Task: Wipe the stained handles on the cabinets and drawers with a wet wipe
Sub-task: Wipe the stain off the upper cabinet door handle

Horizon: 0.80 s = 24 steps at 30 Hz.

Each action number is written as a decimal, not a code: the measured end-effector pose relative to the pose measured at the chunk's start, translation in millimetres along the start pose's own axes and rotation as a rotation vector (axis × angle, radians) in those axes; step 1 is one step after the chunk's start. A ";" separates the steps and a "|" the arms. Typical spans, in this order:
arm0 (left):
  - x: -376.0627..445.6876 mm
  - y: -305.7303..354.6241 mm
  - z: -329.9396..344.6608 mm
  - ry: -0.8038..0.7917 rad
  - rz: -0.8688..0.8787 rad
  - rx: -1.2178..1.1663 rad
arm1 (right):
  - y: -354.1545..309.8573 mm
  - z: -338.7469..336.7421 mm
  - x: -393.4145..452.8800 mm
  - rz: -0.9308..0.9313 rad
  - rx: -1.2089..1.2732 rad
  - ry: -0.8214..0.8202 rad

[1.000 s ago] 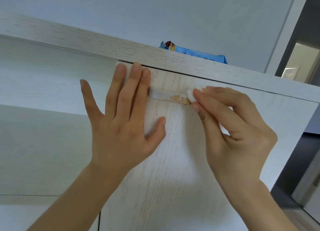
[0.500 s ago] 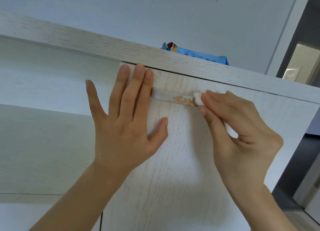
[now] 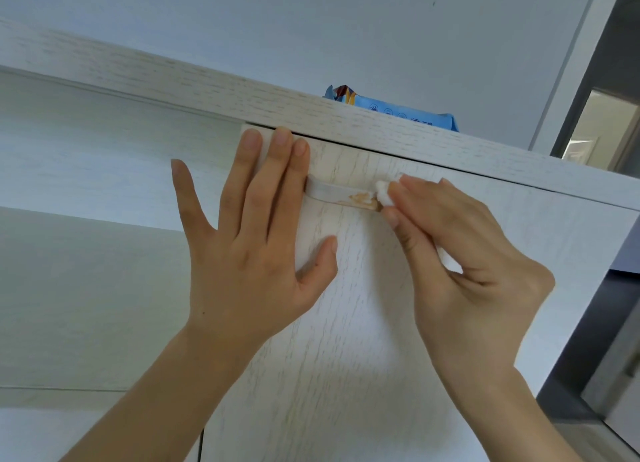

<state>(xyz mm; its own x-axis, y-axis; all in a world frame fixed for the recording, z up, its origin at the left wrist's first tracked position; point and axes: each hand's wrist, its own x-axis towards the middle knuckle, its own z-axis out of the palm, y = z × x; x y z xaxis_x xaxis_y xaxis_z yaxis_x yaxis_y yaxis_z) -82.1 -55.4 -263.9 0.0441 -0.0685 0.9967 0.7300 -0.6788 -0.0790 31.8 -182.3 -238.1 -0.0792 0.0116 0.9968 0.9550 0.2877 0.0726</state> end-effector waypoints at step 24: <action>1.1 0.9 -1.6 -0.002 -0.009 -0.025 | 3.8 -0.6 3.5 -0.122 -0.079 -0.023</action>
<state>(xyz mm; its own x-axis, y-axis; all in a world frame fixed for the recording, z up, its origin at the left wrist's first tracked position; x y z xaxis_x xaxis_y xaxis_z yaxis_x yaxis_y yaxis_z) -82.5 -57.3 -262.9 0.0393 -0.0606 0.9974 0.7132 -0.6974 -0.0705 35.4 -181.8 -234.4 -0.2020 0.0035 0.9794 0.9572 0.2123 0.1967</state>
